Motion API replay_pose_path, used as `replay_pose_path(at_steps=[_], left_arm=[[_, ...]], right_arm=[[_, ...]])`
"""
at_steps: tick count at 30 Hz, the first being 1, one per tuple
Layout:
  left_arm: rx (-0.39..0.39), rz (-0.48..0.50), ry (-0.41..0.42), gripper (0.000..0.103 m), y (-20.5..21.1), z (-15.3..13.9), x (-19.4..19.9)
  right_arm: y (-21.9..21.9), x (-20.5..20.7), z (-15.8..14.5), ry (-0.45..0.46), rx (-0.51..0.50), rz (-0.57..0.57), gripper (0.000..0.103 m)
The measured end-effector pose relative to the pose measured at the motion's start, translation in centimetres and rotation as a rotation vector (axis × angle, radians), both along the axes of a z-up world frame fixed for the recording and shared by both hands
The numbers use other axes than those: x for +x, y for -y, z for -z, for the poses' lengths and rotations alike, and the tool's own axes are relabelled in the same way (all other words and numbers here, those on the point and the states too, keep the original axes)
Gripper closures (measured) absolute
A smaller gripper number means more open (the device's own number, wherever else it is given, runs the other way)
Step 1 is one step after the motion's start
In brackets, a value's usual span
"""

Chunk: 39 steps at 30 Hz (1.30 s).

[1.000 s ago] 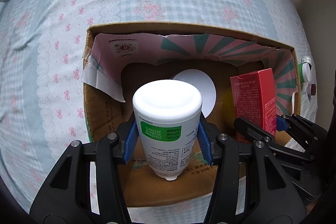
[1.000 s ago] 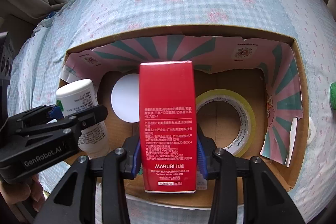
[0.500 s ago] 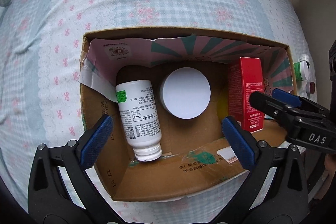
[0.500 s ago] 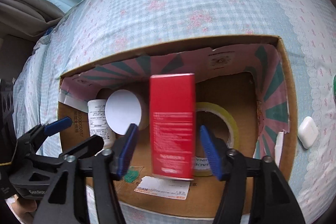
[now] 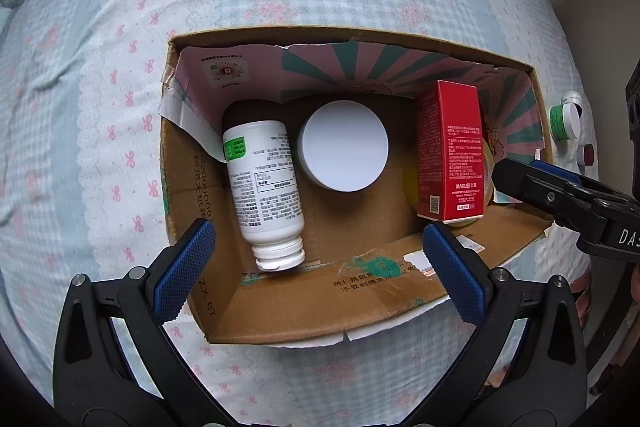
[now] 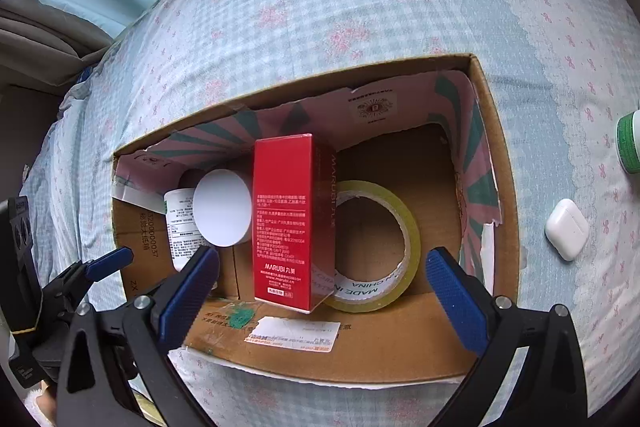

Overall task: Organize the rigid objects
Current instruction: 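Open both tools and lift them away from the box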

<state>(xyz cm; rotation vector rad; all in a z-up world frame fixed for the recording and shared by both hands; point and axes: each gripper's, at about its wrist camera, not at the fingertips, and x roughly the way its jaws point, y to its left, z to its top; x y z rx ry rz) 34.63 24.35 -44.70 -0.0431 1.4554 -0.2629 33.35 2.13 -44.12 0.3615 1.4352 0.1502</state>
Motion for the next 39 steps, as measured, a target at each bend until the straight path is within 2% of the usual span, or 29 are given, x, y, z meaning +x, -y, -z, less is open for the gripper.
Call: replay_pose_path(at_steps=[7,10,14,20,28,33,39], left_arm=[[-0.021,-0.037,0.025,0.000,-0.6,-4.6,-1.2],[0.028,-0.043,0.034,0.000,-0.9,-7.3,-2.0],[0.068,-0.041,0.089,0.000,-1.4,-11.5,-3.8],[0.087,-0.010,0.204,0.000,-0.2,-17.9,-6.9],[0.056,0.049,0.323,0.000,6.1,-23.6,-10.6],[0.037,0.072,0.360,0.000,11.8,-25.0,-12.5],[0.057,0.036,0.406,0.000,18.5,-25.3,-14.3]], right_arm=[[-0.2,-0.8,-4.7,0.026,0.010,-0.003,0.000],[-0.3,-1.6,-7.1,0.037,0.011,-0.010,0.000],[-0.1,-3.5,-10.1,0.029,-0.002,0.005,0.000],[1.3,-7.7,-16.0,0.113,-0.132,-0.026,0.000],[6.8,-12.7,-22.5,0.217,-0.337,-0.042,0.000],[13.0,-15.4,-24.7,0.268,-0.308,0.036,0.000],[21.6,-16.6,-24.2,0.276,-0.309,0.083,0.000]])
